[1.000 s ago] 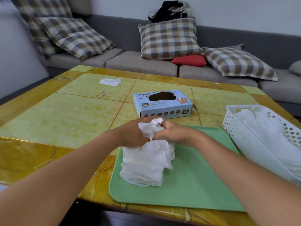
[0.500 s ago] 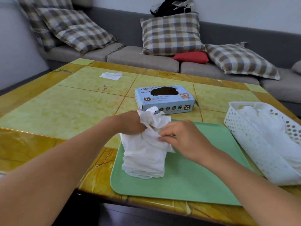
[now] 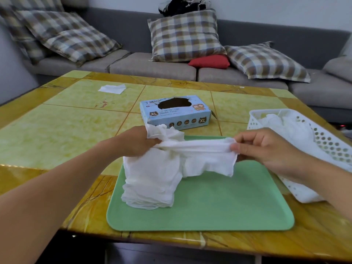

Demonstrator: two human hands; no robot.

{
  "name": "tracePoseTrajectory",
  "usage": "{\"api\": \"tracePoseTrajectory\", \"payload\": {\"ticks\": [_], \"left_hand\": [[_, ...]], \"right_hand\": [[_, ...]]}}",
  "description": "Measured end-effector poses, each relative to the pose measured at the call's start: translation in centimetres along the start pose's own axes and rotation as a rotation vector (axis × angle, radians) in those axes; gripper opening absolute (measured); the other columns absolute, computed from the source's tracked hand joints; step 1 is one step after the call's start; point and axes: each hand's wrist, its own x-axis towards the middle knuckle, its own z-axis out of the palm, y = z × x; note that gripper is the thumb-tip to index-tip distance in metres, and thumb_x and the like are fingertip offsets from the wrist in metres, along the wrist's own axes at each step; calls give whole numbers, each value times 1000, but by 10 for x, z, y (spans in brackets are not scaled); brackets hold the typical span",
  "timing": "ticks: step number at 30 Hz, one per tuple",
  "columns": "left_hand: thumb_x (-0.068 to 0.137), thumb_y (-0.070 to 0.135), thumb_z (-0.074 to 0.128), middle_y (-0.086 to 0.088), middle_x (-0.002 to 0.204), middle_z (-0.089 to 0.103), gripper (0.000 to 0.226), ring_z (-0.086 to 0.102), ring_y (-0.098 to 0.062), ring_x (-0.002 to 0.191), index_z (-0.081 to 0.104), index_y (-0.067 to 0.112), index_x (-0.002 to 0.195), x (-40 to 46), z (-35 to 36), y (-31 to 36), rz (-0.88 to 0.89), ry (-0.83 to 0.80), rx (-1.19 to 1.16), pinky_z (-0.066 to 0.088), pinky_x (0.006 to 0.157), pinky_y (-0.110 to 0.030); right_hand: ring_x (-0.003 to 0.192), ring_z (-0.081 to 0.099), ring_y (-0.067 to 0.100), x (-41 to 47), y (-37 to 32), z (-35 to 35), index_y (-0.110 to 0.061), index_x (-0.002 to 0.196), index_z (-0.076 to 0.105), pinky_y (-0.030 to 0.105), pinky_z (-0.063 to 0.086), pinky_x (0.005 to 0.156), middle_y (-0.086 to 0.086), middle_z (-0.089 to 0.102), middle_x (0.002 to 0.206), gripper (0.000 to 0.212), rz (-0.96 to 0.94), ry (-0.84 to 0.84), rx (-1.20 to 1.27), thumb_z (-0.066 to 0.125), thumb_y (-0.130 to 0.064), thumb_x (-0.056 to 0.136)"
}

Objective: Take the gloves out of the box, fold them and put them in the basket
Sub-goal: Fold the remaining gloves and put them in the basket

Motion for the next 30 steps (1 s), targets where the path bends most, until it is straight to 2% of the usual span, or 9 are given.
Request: {"api": "tracePoseTrajectory", "payload": {"ticks": [3,6,8,10,14,16,20,24,30], "left_hand": [[103,32,52,3,116,57,25,52,-20,102,58,23,125,3,4,1,18,33,-47,36,85,-28],[99,36,57,6,112,61,26,55,-18,101,62,23,122,3,1,-1,3,10,19,41,86,-30],[90,47,61,5,115,66,32,60,-19,102,65,26,114,5,-2,-4,1,-4,66,50,88,-35],[82,55,65,2,117,62,35,58,-23,108,60,32,108,2,-8,1,11,9,95,49,88,-36],[47,82,51,-5,147,32,117,27,-32,138,33,27,148,-13,-30,33,1,126,231,36,106,-51],[42,87,50,2,153,23,129,20,-26,142,21,32,154,-24,-36,55,101,154,196,31,113,-53],[44,88,73,22,157,22,128,28,-4,138,21,45,152,-45,-17,101,331,-10,-34,29,115,-36],[48,86,76,24,156,28,123,30,-3,142,25,44,152,-37,4,115,393,-64,23,30,119,-38],[65,83,63,31,121,62,59,54,12,116,64,48,114,-39,13,119,456,2,-241,43,100,-24]], "right_hand": [[85,70,15,6,-6,-17,-12,83,78,23,57,74,6,75,92,17,4,78,199,69,-25,79],[105,64,28,10,-9,-32,-6,114,62,40,53,92,14,67,114,27,60,158,480,59,-24,95],[114,61,34,12,-14,-42,-11,128,51,46,54,91,20,63,125,26,59,173,612,44,-22,105],[106,61,35,13,-19,-47,-11,125,53,43,57,79,21,63,116,23,51,218,500,43,-22,107],[74,59,18,12,-22,-35,-9,98,65,26,47,60,6,64,84,18,66,253,80,56,-22,103],[75,57,15,12,-24,-29,-3,94,69,26,44,67,8,66,82,22,-1,233,-71,61,-22,100],[80,67,8,16,-35,-17,-7,98,75,18,50,74,7,77,91,8,-113,201,-105,73,-10,91],[77,66,13,17,-42,-9,-9,113,70,24,56,70,8,75,94,31,-145,222,-56,77,2,84],[63,67,12,19,-48,-6,-11,132,57,22,55,53,8,69,97,43,78,252,534,63,6,93]]}}
